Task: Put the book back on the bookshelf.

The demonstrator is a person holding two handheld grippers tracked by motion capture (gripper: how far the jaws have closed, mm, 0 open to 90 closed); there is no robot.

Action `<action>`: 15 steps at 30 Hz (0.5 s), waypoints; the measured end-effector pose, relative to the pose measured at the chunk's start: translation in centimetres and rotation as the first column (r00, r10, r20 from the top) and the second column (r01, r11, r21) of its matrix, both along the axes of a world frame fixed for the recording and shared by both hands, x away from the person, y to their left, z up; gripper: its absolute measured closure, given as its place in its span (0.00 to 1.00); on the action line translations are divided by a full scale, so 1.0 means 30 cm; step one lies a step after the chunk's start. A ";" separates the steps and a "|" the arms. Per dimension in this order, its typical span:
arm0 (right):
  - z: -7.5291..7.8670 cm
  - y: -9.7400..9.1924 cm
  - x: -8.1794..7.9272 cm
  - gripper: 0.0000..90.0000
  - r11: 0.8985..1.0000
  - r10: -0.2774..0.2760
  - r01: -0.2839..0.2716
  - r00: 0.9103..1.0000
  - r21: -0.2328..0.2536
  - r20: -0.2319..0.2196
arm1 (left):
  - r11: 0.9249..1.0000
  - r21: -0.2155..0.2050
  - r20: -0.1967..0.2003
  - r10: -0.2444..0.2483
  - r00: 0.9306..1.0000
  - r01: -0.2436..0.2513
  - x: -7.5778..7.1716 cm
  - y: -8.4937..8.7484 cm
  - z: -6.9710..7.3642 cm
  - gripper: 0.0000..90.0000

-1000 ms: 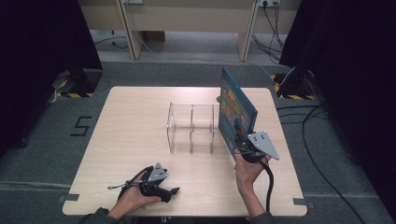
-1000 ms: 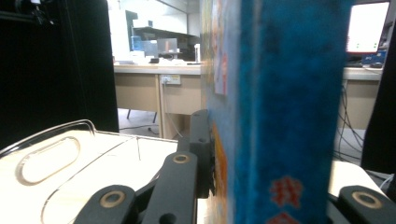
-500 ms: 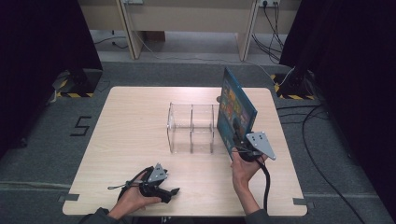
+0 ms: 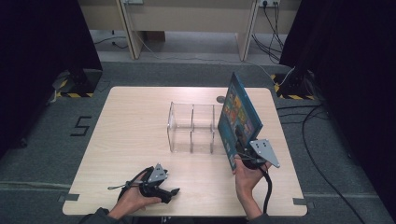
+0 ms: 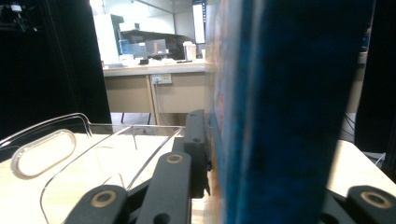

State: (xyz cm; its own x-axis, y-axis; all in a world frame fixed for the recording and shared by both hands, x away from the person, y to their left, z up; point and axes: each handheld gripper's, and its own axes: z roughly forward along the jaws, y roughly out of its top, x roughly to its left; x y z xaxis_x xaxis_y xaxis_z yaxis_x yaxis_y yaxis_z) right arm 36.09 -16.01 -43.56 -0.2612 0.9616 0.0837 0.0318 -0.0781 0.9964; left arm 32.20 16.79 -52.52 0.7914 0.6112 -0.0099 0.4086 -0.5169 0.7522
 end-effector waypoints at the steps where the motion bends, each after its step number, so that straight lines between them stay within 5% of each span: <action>1: 0.000 -0.002 -0.004 0.84 1.000 0.002 -0.002 1.000 -0.011 0.001 | 1.000 -0.001 0.000 0.000 1.000 0.000 0.000 0.000 0.000 0.15; 6: -0.001 -0.016 -0.030 0.76 1.000 0.013 -0.013 1.000 -0.023 -0.006 | 1.000 0.001 -0.001 -0.002 1.000 0.002 -0.001 0.000 0.000 0.15; 15: -0.050 -0.079 -0.110 0.57 0.998 0.064 -0.065 0.991 0.000 -0.119 | 1.000 0.005 -0.002 -0.004 1.000 0.004 -0.003 0.001 0.001 0.15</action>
State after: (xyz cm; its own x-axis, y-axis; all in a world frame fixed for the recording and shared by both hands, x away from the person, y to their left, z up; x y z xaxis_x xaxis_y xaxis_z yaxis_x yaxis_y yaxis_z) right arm 32.79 -18.37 -45.06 -0.3113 0.9434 0.1144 0.1546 -0.0686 0.9856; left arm 32.12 16.81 -52.48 0.7941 0.6078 -0.0089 0.4081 -0.5222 0.7489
